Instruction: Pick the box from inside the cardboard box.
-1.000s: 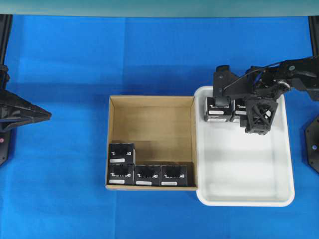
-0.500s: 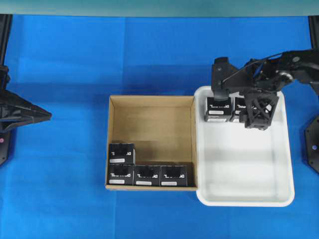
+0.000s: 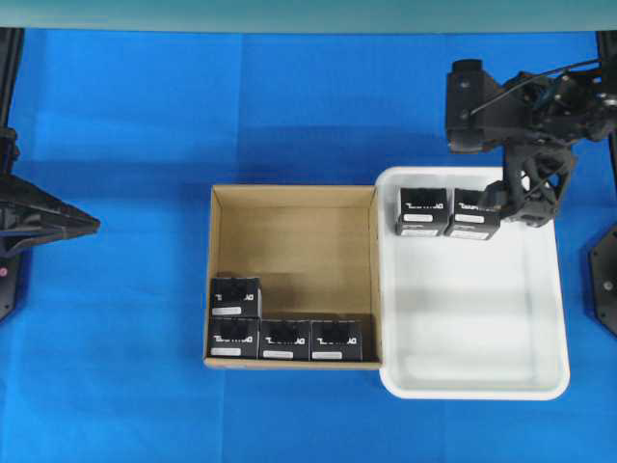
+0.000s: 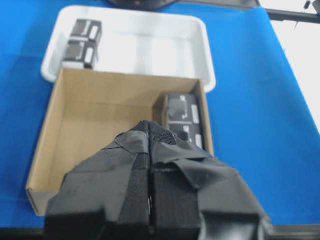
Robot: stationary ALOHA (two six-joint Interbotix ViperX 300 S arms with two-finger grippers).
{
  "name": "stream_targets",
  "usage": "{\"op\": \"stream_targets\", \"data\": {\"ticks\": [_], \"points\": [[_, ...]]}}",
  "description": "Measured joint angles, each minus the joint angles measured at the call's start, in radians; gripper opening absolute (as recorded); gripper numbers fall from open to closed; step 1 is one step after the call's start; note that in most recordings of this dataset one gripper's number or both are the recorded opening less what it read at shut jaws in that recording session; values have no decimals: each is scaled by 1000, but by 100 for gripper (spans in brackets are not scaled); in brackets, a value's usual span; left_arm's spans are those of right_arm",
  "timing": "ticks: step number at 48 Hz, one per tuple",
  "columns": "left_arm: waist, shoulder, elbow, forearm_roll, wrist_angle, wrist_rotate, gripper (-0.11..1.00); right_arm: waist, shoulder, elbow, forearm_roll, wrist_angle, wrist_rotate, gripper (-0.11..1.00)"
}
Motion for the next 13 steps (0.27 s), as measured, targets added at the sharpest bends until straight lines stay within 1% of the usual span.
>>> {"op": "stream_targets", "data": {"ticks": [13], "points": [[-2, -5, 0, 2, 6, -6, -7, -2, -58, -2, 0, 5, 0, 96]]}}
